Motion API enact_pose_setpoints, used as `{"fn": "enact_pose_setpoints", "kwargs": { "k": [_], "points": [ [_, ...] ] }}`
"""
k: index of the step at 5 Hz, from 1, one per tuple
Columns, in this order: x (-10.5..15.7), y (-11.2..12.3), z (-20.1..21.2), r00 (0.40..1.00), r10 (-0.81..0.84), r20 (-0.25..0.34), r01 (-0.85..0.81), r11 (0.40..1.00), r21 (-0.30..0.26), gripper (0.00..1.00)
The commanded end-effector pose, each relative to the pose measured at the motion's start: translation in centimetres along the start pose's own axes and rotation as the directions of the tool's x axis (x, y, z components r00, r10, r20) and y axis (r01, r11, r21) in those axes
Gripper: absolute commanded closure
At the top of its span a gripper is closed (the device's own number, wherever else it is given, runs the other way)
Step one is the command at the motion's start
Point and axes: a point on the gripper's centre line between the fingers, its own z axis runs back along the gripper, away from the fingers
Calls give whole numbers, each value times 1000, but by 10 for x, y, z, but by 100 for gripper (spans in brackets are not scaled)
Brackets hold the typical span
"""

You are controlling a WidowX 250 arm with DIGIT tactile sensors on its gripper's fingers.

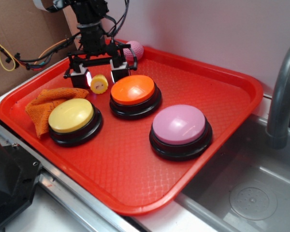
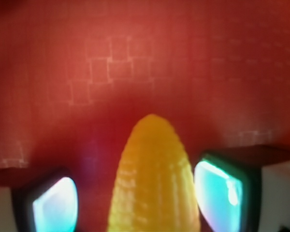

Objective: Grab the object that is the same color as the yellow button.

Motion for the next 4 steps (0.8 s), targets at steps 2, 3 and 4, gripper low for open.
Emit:
{"fn": "enact_pose_setpoints", "kwargs": {
  "k": [2,3,4],
  "points": [
    [2,1,16,997,56,53,-55,998,-13,100],
    [-5,2,42,996,33,85,-36,999,36,100],
    [-14,3,72,995,-24,102,20,999,41,100]
  ]
}}
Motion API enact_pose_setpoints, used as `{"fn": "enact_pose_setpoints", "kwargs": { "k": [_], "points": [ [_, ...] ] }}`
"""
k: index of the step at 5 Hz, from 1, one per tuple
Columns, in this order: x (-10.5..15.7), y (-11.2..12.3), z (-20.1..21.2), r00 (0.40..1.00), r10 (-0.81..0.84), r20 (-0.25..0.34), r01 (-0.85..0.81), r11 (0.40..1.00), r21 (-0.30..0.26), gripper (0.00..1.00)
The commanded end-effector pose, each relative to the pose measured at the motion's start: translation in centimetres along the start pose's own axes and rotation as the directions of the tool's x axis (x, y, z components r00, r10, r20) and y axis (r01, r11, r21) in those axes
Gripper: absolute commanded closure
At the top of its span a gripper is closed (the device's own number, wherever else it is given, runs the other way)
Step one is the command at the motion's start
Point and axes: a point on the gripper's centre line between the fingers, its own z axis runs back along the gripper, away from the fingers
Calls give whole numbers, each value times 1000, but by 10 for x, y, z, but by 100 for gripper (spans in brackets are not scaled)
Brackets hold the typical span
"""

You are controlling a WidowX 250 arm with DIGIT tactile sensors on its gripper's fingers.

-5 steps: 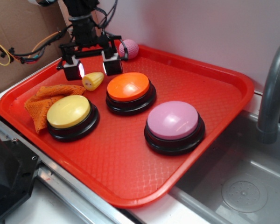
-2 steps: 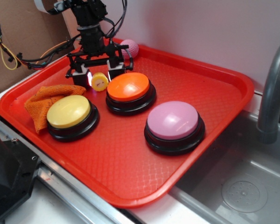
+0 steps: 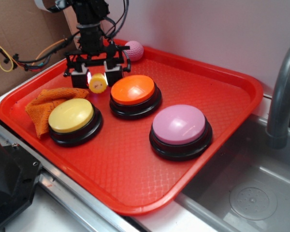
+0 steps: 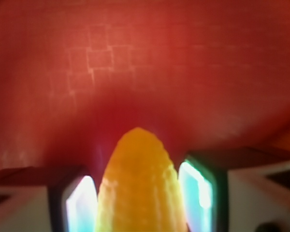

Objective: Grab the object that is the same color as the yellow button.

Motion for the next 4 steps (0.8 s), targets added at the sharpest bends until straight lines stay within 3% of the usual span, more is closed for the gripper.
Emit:
{"fn": "enact_pose_setpoints", "kwargs": {
  "k": [1,3,4],
  "points": [
    [-13,7,73,987,-116,115,119,993,-16,100],
    [-41,23,105,959,-163,232,186,979,-82,100],
    [-38,24,102,972,-156,174,169,984,-63,100]
  ]
}}
